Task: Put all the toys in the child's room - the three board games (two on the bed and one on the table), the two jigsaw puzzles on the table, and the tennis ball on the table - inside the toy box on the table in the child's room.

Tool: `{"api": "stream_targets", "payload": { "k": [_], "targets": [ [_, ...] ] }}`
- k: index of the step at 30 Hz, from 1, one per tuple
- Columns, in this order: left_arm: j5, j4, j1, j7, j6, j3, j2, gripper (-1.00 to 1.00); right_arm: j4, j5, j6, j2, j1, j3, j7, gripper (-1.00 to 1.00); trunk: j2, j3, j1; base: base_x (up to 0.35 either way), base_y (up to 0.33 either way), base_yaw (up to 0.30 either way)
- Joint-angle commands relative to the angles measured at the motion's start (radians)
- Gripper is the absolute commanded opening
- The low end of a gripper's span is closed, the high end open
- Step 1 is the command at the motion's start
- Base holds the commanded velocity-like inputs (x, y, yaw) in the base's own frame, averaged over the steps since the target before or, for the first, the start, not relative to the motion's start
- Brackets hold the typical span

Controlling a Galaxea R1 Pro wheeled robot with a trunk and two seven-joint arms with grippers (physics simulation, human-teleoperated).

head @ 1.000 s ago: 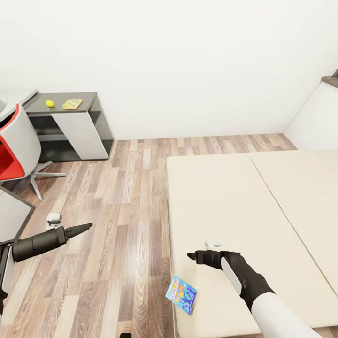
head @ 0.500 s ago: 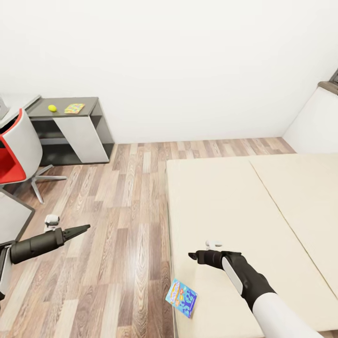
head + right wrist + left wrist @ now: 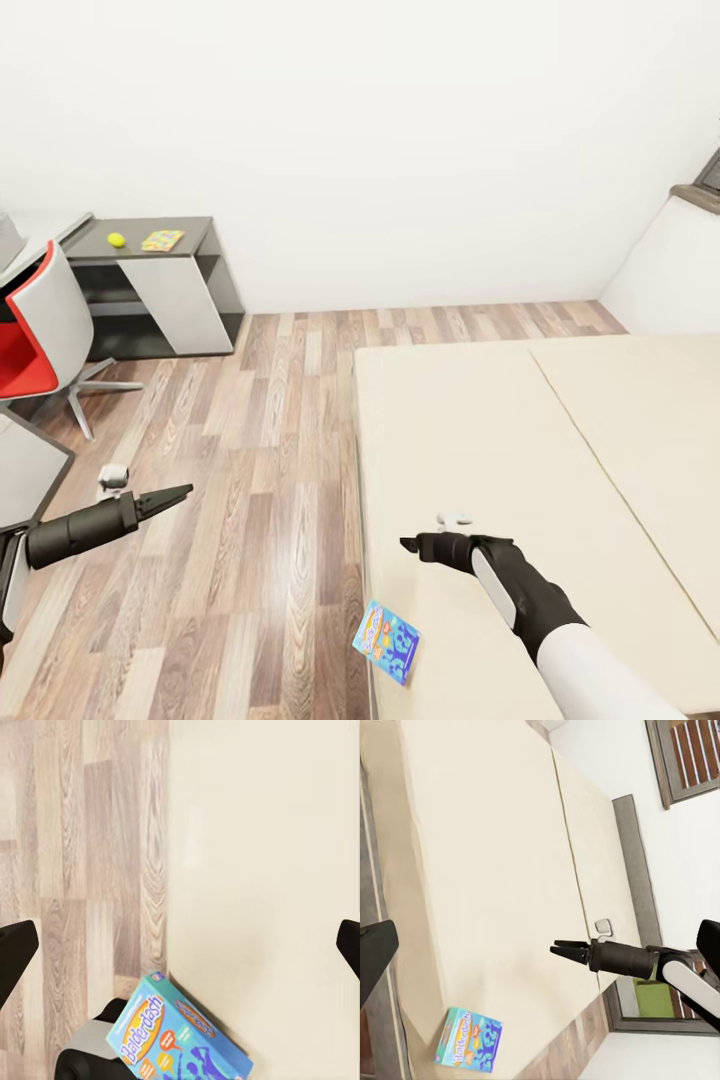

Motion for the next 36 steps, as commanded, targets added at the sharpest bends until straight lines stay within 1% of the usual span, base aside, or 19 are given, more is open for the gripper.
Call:
{"api": "stream_targets", "payload": {
  "k": [1, 4, 7, 17, 23, 36],
  "targets": [
    [-0.003, 0.0, -0.001, -0.006, 0.01, 0.001, 0.0, 1.0, -0.001, -0.003, -0.002, -0.001, -0.001, 0.004, 0.0, 1.0, -0.002, 0.0, 0.001, 0.0, 0.0, 0.0],
    [-0.002, 0.001, -0.001, -0.007, 0.01, 0.0, 0.0, 1.0, 0.0, -0.004, -0.026, 0.0, -0.001, 0.005, 0.0, 1.0, -0.002, 0.005, 0.001, 0.0, 0.0, 0.0],
    [-0.002, 0.001, 0.0, -0.006, 0.01, -0.001, -0.001, 1.0, 0.0, -0.005, -0.033, -0.001, -0.001, 0.006, 0.0, 1.0, -0.002, 0.01, 0.001, 0.0, 0.0, 0.0],
    [-0.002, 0.001, -0.001, -0.007, 0.01, -0.001, -0.001, 1.0, 0.001, -0.006, -0.038, -0.003, -0.001, 0.006, 0.0, 1.0, -0.002, 0.027, 0.001, 0.0, 0.0, 0.0],
    [-0.002, 0.001, -0.001, -0.006, 0.01, 0.0, 0.0, 1.0, 0.001, -0.006, -0.039, 0.0, -0.001, 0.007, -0.001, 1.0, -0.002, 0.037, 0.001, 0.0, 0.0, 0.0],
    [-0.002, 0.001, 0.0, -0.011, 0.009, 0.0, 0.0, 1.0, 0.001, -0.005, -0.039, 0.003, -0.001, 0.008, -0.027, 1.0, -0.002, 0.058, 0.001, 0.0, 0.0, 0.0]
  ]
}}
